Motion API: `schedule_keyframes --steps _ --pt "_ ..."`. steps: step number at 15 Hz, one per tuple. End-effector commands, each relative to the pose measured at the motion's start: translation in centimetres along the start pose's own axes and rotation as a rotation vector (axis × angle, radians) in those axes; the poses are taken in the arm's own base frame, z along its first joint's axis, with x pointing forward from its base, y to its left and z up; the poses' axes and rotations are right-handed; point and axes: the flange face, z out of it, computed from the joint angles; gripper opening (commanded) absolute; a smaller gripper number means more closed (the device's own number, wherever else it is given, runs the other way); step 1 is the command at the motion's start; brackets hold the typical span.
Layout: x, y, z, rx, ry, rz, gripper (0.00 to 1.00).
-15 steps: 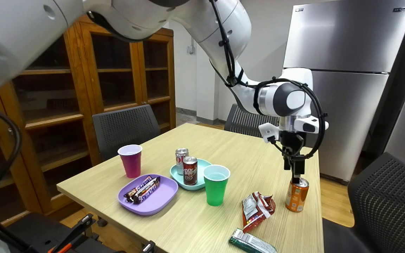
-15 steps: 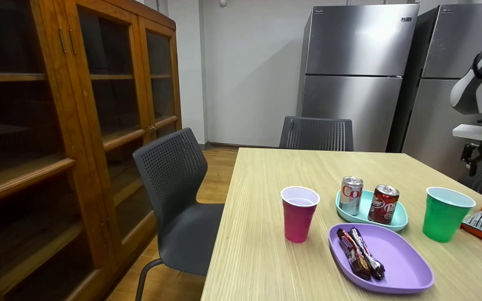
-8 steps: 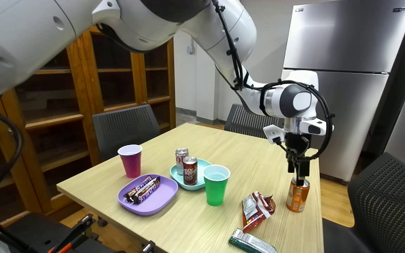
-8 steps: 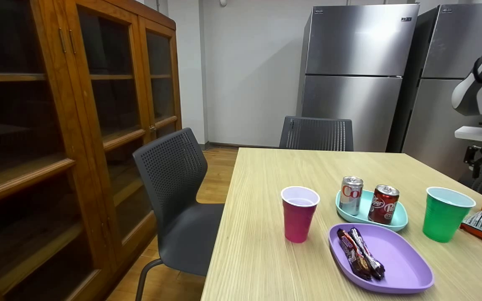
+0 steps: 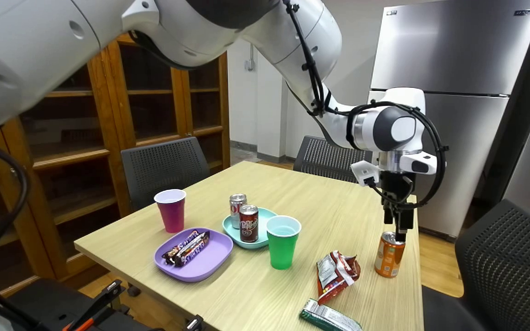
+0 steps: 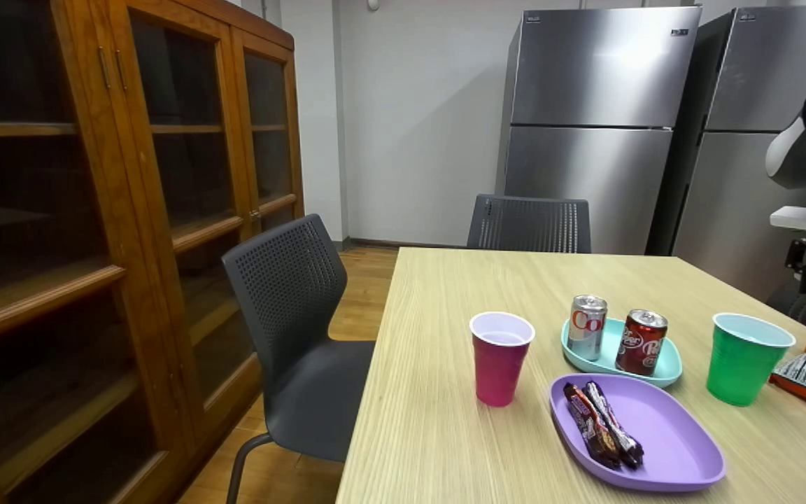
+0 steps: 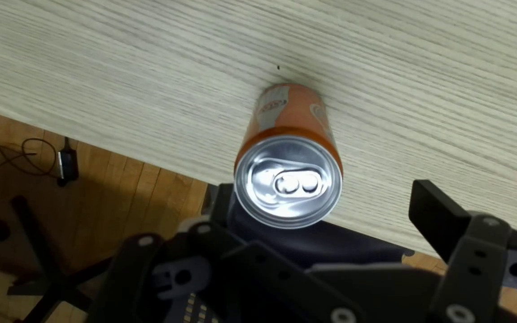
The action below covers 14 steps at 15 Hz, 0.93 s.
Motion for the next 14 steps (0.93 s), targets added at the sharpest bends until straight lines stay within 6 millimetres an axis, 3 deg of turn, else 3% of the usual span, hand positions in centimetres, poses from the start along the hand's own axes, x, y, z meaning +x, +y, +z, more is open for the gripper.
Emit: schedule_keyframes --steps 1,8,9,14 --pt "0.3 0.4 -0.9 -0.01 -0.014 -0.009 1.0" --pt "-0.2 0.5 -0.9 -0.014 -0.008 -0.023 1.0" --pt "0.1 0.1 0.1 -0.004 -0.001 -0.004 1.0" --pt "0.1 0.1 0.1 -0.004 -0.001 -0.005 1.0"
